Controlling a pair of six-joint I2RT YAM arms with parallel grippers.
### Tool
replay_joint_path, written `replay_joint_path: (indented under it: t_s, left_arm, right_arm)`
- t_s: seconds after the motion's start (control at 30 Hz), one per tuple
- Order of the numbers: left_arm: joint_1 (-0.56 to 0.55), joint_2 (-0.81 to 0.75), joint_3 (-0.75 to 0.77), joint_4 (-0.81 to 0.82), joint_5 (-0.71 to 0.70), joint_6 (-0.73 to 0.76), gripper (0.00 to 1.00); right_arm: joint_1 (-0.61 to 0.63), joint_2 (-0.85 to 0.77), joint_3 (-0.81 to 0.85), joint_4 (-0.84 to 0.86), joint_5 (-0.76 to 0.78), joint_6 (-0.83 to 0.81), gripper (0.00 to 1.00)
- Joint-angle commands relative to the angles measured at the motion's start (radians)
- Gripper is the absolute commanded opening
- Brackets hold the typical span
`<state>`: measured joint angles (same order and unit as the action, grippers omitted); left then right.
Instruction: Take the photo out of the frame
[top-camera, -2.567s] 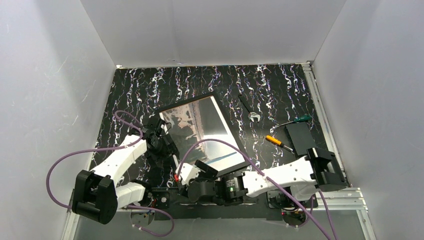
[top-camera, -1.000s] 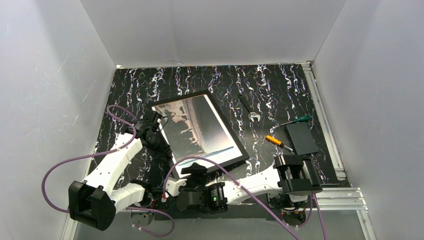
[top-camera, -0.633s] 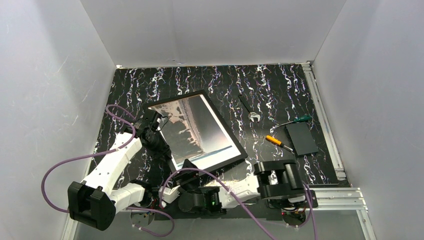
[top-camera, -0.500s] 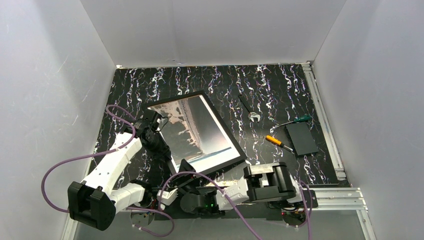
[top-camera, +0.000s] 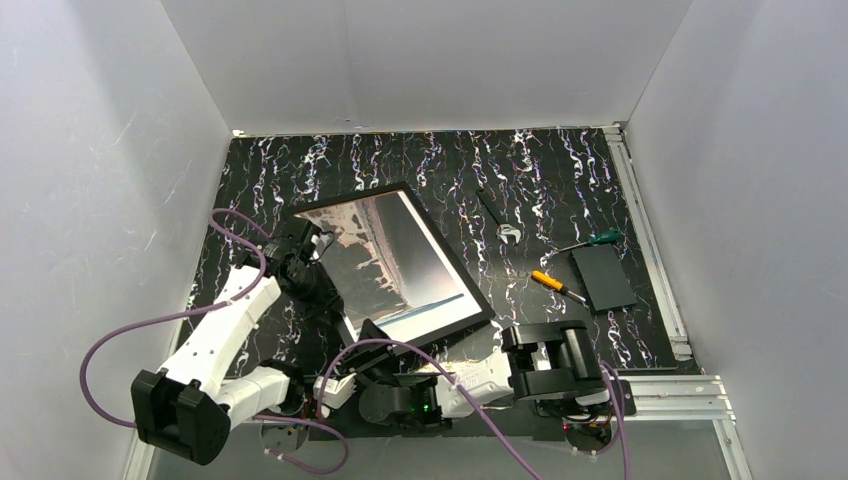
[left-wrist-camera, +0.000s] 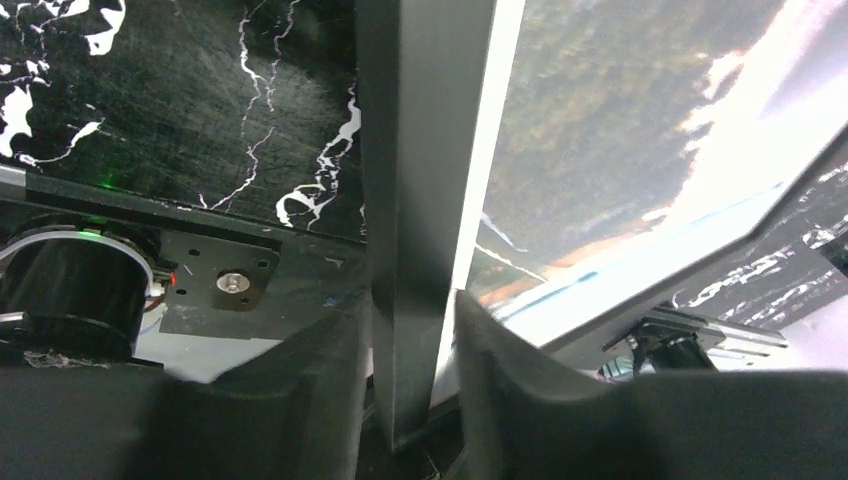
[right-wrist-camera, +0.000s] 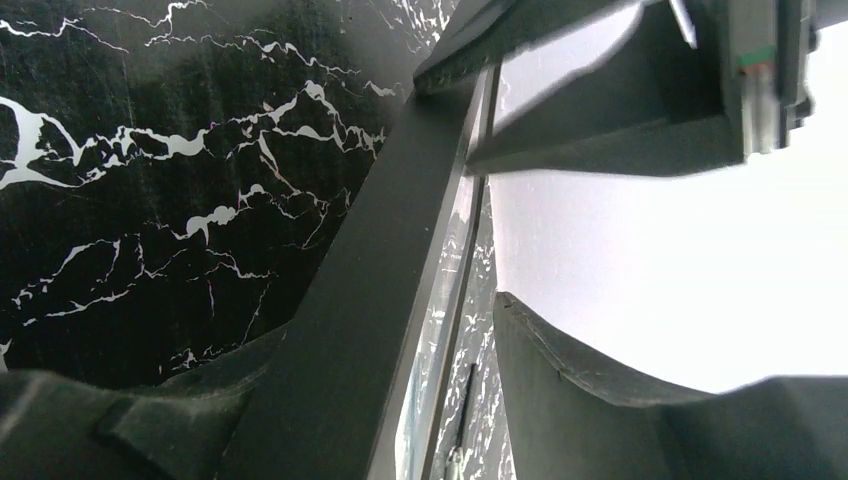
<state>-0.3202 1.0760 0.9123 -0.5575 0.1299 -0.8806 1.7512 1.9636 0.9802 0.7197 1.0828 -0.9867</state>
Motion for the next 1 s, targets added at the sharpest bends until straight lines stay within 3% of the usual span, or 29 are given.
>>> replay_joint_path:
  t_s: [0.0, 0.1, 0.13, 0.3, 0.43, 0.7, 0.97]
  left_arm:
    - [0.001, -0.055, 0.096, -0.101, 0.027, 0.040, 0.60]
    - [0.002, -0.102, 0.205, -0.128, -0.014, 0.105, 0.94]
    - [0.001, -0.115, 0.252, -0.146, -0.033, 0.136, 0.98]
    - [0.002, -0.192, 0.517, -0.219, -0.157, 0.255, 0.98]
    - [0.001, -0.280, 0.635, -0.200, -0.264, 0.298, 0.98]
    - [0.000, -0.388, 0.652, -0.166, -0.356, 0.358, 0.98]
    - [0.001, -0.401, 0.592, -0.174, -0.347, 0.354, 0.98]
  right_arm:
    - [0.067, -0.069, 0.015, 0.040, 0.020, 0.073, 0.01]
    - [0.067, -0.103, 0.008, 0.021, 0.019, 0.103, 0.01]
    - [0.068, -0.116, 0.005, 0.018, 0.019, 0.113, 0.01]
    - [0.066, -0.219, 0.059, -0.081, 0.002, 0.224, 0.01]
    - [0.058, -0.289, 0.146, -0.152, -0.025, 0.317, 0.01]
    - [-0.038, -0.439, 0.253, -0.283, -0.214, 0.658, 0.01]
    - [-0.301, -0.756, 0.002, -0.361, -0.424, 1.177, 0.01]
